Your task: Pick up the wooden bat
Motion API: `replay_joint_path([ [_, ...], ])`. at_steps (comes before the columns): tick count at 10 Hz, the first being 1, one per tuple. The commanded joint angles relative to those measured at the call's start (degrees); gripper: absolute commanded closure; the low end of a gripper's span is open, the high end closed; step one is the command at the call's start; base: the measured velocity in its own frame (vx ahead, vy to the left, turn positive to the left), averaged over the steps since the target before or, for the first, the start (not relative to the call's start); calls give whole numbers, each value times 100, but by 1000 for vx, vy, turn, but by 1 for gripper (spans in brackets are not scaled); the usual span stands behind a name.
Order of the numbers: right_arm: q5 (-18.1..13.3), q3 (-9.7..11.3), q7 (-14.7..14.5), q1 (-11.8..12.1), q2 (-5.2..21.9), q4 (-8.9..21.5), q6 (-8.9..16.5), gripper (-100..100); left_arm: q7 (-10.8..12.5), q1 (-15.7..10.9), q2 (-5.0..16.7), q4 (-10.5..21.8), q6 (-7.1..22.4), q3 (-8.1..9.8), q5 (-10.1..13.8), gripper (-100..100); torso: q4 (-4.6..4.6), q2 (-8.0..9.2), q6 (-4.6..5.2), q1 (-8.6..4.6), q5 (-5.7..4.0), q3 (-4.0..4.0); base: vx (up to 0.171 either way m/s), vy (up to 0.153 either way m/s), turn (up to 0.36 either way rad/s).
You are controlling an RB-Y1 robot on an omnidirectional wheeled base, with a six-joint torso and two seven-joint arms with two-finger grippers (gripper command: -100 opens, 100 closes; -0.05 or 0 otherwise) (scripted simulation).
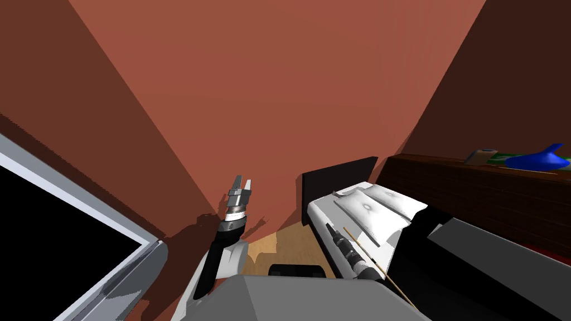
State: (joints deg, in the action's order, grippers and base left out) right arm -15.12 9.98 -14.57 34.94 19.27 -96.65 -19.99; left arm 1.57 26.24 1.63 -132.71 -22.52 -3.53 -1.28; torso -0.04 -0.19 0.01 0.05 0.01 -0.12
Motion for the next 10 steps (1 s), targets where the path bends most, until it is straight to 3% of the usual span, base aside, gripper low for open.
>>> replay_joint_path([
  [1, -34, 16, -109, 13, 55, 207, 49, -100, 0, 0, 0, 0, 0, 0, 0, 0, 0, 0, 0, 0, 0, 0, 56, 9, 69],
  [6, -363, 146, -871, 72, 366, 1175, 398, -100, 0, 0, 0, 0, 0, 0, 0, 0, -2, -6, 1, -5, -1, -4, 78, -9, 116],
  [7, -363, 146, -871, 72, 366, 1291, 398, -100, 0, 0, 0, 0, 0, 0, 0, 0, -2, -10, 1, -11, -1, -6, 67, -22, 49],
  [9, -534, 197, -1245, 78, 497, 1763, 568, -100, 0, 0, 0, 0, 0, 0, 0, 0, 0, 0, 2, -9, -1, 0, 66, -22, 114],
  [10, -534, 197, -1245, 78, 497, 1816, 568, -100, 0, 0, 0, 0, 0, 0, 0, 0, -1, -6, 0, -10, -1, -3, 65, -27, 50],
])
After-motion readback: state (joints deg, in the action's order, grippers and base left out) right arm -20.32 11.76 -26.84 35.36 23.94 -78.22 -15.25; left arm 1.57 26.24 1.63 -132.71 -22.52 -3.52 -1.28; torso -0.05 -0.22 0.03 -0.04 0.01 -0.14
